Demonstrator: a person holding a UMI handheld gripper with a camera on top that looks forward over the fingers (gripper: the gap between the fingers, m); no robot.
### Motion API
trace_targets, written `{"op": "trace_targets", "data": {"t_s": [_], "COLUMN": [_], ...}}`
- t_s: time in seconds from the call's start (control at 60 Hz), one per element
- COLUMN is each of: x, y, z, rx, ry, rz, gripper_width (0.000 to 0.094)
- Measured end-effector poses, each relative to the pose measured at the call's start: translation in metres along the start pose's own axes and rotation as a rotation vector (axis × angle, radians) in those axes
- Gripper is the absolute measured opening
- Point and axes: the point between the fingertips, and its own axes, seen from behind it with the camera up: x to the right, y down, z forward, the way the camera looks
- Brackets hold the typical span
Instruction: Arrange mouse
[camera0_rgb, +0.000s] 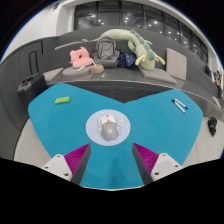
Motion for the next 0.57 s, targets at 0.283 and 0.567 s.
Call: {"op": "trace_targets", "data": {"t_s": [0.283, 0.567], "x": [0.013, 0.018], "y": [0.047, 0.066], "z": [-0.051, -0.060], "rx": [-0.026, -0.024], "ry": [0.027, 0.039], "rz": [0.003, -0.011], "gripper_width": [0.0851, 0.0848]}}
